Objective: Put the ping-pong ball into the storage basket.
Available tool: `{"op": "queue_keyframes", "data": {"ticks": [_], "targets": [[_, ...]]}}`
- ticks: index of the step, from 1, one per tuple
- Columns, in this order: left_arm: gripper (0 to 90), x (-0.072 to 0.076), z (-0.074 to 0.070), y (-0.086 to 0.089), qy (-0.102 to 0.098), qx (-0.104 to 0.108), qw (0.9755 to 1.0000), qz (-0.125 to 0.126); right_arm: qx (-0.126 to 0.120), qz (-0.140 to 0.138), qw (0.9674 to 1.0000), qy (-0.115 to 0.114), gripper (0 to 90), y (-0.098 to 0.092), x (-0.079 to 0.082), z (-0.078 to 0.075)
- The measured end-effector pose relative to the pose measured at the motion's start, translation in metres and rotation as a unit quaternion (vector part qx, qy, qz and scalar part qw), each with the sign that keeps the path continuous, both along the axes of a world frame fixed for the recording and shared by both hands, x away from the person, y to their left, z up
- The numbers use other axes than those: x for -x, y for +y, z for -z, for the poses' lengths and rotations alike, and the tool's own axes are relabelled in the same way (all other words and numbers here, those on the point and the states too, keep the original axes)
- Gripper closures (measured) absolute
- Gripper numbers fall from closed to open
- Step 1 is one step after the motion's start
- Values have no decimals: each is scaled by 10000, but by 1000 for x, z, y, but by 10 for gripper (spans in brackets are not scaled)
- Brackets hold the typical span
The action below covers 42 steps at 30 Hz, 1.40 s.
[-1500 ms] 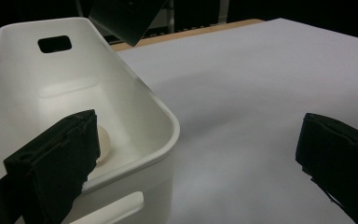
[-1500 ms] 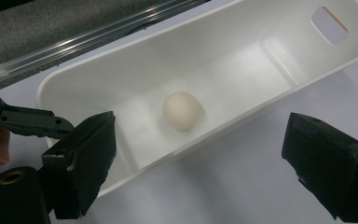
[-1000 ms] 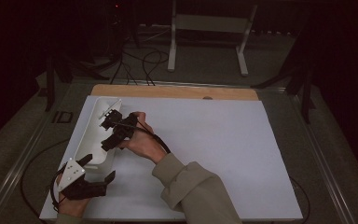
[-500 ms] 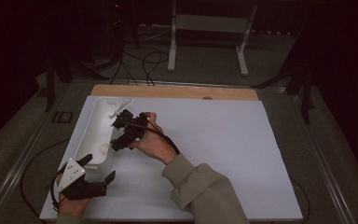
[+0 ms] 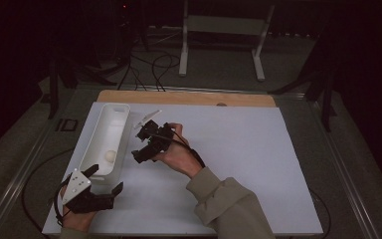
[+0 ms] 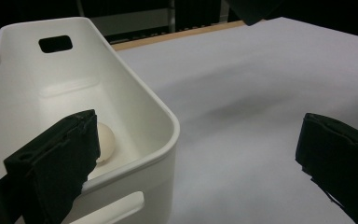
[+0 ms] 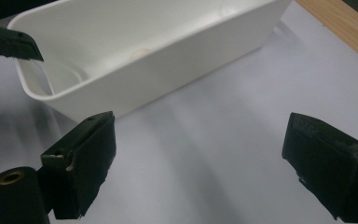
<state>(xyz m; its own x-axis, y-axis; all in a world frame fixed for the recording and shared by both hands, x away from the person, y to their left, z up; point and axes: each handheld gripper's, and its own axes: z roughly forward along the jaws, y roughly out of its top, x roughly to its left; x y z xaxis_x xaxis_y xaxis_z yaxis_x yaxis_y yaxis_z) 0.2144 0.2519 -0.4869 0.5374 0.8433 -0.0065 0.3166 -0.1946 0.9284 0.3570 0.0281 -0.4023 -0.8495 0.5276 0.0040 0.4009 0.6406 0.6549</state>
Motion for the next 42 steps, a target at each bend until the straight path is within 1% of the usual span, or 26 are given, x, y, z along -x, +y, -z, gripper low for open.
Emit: {"op": "queue_keyframes", "data": {"ticks": [4,5,6,14,15,17,20,21,25,26,27,31,32,33,34,35,36,37,38,39,41,42], "targets": [[4,0,0,0,0,-14,10000,2,12,79,10000,9,89,-11,1,4],[4,0,0,0,-6,-8,10000,0,12,79,10000,9,89,-11,1,4],[4,0,0,0,-7,-3,10000,-3,16,114,9999,-3,89,-17,1,6],[4,0,0,0,1,-9,10000,-2,-75,263,9996,43,89,-41,3,11],[4,0,0,0,1,-9,10000,-2,-75,263,9996,43,89,-41,3,11],[4,0,0,0,4,-12,10000,1,-146,346,9993,45,89,-49,6,12],[4,0,0,0,-3,-8,10000,-3,-170,405,9990,-26,89,-59,9,12],[4,0,0,0,-5,-8,10000,-2,-195,385,9991,-31,89,-63,10,13],[4,0,0,0,-4,-9,10000,-8,-362,496,9981,-7,89,-80,14,14],[4,0,0,0,-4,-9,10000,-8,-362,496,9981,-7,89,-80,14,14],[4,0,0,0,4,-7,10000,-4,-408,554,9976,-25,89,-89,15,14],[3,0,0,0,5,-7,10000,-8,-492,682,9965,-9,89,-108,18,17],[3,0,0,0,6,-8,10000,-10,-492,682,9965,-9,89,-108,18,17],[3,0,0,-1,9,0,10000,-9,-531,739,9959,16,89,-117,21,20],[3,0,0,-1,9,0,10000,-9,-531,739,9959,16,89,-117,21,20],[3,0,0,0,9,8,10000,-8,-537,768,9956,11,89,-121,22,21],[3,0,0,0,9,7,10000,-8,-559,833,9950,-7,89,-130,25,24],[3,0,0,0,8,7,10000,-11,-559,833,9950,-7,89,-130,25,24],[3,0,-1,-1,11,7,10000,-15,-586,934,9939,-66,89,-139,28,27],[3,0,-1,-1,11,7,10000,-15,-586,934,9939,-66,89,-139,28,27],[3,0,-1,-1,12,6,10000,-16,-626,1011,9928,-119,89,-149,32,30],[3,0,-1,-1,11,11,10000,-19,-632,1071,9920,-196,89,-158,36,33]]}}
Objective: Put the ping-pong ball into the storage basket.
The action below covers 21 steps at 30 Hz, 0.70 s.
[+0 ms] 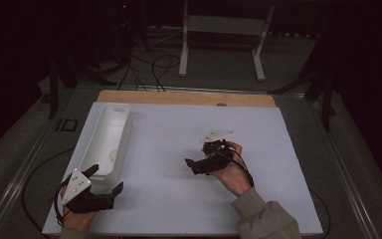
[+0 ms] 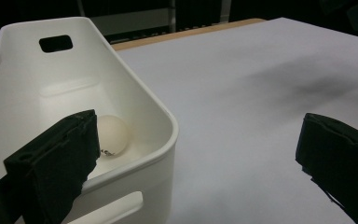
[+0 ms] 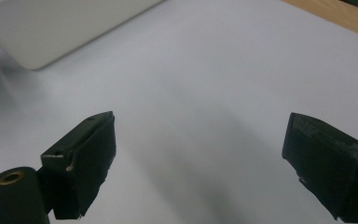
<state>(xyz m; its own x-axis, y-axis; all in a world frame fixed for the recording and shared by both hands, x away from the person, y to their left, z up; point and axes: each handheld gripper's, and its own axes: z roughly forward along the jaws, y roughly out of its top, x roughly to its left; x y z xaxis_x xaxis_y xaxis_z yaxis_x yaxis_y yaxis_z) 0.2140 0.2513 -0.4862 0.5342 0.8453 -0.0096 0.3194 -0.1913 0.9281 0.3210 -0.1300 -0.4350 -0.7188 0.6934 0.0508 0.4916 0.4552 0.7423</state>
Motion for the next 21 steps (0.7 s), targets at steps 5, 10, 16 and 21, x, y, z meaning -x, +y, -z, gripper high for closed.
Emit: {"op": "queue_keyframes", "data": {"ticks": [5,10,16,21], "targets": [[4,0,0,0,-4,8,10000,-14,-157,107,9998,-35,89,-20,8,4],[3,0,-1,1,2,-11,10000,-33,-418,292,9986,-103,90,-53,21,14],[3,-1,-1,3,25,22,10000,-73,-624,603,9960,-219,90,-88,33,27],[3,-2,-1,4,29,33,10000,-89,-791,766,9932,-374,90,-108,43,35]]}}
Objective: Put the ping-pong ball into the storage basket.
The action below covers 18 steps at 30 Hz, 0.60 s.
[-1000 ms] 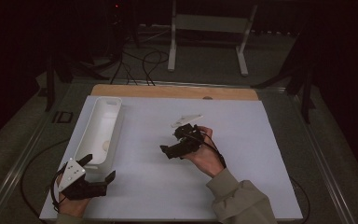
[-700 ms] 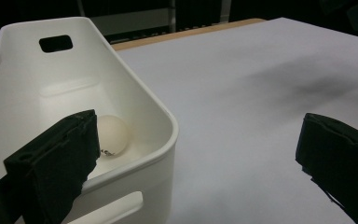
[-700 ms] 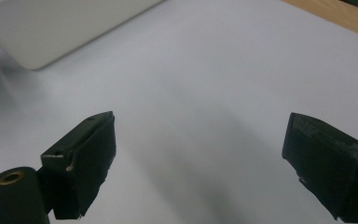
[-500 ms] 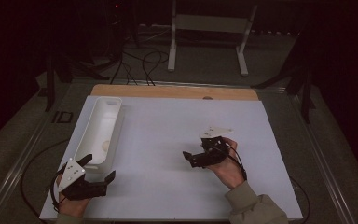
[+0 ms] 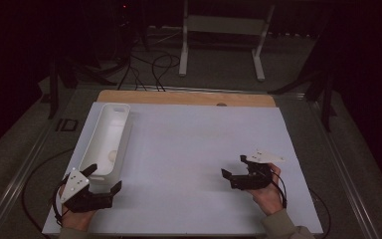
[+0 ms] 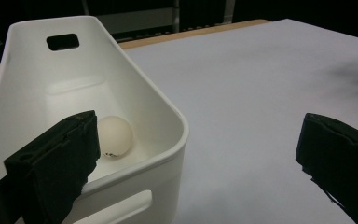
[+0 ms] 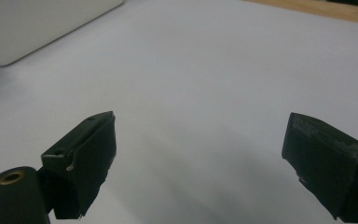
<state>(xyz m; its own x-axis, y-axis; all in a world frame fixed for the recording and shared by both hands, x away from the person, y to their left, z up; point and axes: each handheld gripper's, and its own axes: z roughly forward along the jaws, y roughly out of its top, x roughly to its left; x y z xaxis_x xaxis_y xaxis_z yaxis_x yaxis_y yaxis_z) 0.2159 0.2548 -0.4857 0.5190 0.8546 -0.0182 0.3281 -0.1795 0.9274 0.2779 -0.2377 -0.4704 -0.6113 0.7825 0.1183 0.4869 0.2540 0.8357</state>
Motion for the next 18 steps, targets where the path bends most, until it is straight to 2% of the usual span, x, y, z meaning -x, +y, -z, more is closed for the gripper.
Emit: {"op": "queue_keyframes", "data": {"ticks": [1,2,5,6,7,8,9,10,12,17,18], "targets": [[3,0,0,0,-2,-5,10000,3,-84,85,9998,-130,90,-8,5,2],[2,0,0,0,-2,-5,10000,3,-84,85,9998,-130,90,-8,5,2],[3,-1,1,0,4,-5,10000,6,-251,199,9987,-389,90,-21,17,6],[2,-1,1,0,4,-5,10000,6,-251,199,9987,-389,90,-21,17,6],[2,-1,1,0,7,-16,10000,17,-275,254,9979,-532,90,-26,23,9],[2,-1,1,0,7,-18,10000,26,-275,254,9979,-532,90,-26,23,9],[2,-2,1,0,13,-12,10000,29,-312,275,9967,-698,90,-31,29,11],[2,-2,1,0,13,-12,10000,29,-312,275,9967,-698,90,-31,29,11],[2,-2,1,0,14,-5,10000,28,-441,336,9947,-871,90,-36,37,11],[2,-3,1,0,1,-26,10000,48,-469,435,9906,-1207,89,-41,45,9],[2,-3,1,0,1,-26,10000,48,-469,435,9906,-1207,89,-41,45,9]]}}
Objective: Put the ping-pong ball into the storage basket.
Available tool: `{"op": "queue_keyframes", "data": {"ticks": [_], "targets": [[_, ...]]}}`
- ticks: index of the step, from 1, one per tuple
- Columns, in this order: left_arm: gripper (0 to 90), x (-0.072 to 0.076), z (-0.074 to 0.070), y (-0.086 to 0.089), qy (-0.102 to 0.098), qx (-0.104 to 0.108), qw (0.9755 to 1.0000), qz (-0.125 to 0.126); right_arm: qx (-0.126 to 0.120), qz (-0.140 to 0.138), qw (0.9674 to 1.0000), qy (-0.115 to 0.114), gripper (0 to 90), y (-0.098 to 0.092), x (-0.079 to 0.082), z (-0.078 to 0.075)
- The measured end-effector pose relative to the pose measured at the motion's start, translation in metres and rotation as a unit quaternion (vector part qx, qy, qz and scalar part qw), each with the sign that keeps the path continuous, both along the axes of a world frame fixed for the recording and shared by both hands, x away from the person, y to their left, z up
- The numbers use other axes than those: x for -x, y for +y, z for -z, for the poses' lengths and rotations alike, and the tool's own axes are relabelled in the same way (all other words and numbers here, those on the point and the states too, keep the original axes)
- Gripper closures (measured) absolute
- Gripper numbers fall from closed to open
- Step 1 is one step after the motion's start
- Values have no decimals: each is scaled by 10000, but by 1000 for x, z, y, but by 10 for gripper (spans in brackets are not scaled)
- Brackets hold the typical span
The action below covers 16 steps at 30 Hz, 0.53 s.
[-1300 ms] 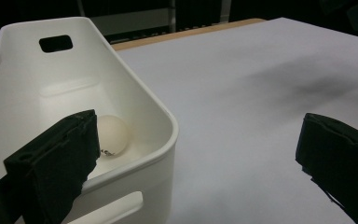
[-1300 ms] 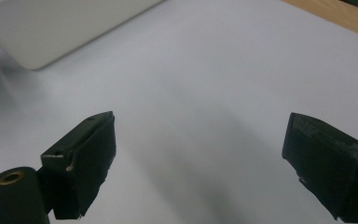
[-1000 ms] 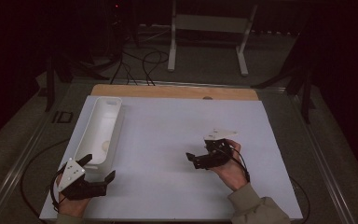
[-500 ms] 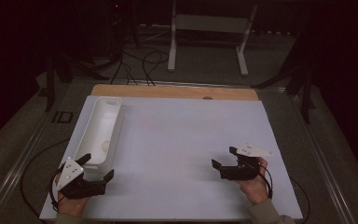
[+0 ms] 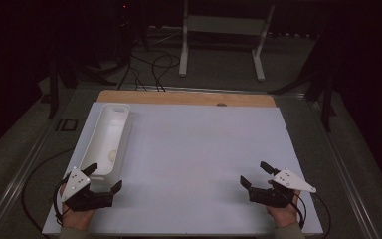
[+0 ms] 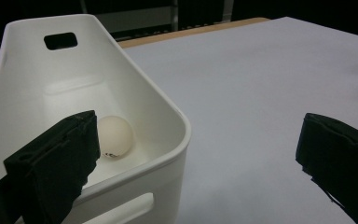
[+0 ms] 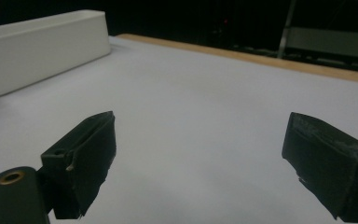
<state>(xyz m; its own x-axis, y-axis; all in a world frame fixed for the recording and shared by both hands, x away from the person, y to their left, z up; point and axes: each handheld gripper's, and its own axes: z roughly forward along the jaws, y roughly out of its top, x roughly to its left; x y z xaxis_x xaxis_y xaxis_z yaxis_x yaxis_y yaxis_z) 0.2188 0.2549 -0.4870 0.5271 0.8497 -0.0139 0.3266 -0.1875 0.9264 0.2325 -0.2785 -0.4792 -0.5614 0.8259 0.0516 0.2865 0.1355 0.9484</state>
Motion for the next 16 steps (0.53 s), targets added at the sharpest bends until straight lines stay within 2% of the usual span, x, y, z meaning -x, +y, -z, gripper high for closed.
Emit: {"op": "queue_keyframes", "data": {"ticks": [2,7,16], "targets": [[2,0,0,0,-4,-11,10000,26,-55,53,9999,-109,89,-2,3,-1],[2,0,1,0,-24,-38,10000,31,-107,45,9998,-188,88,-5,3,0],[2,-1,1,-2,-32,-56,10000,20,-148,54,9996,-243,88,-6,3,1]]}}
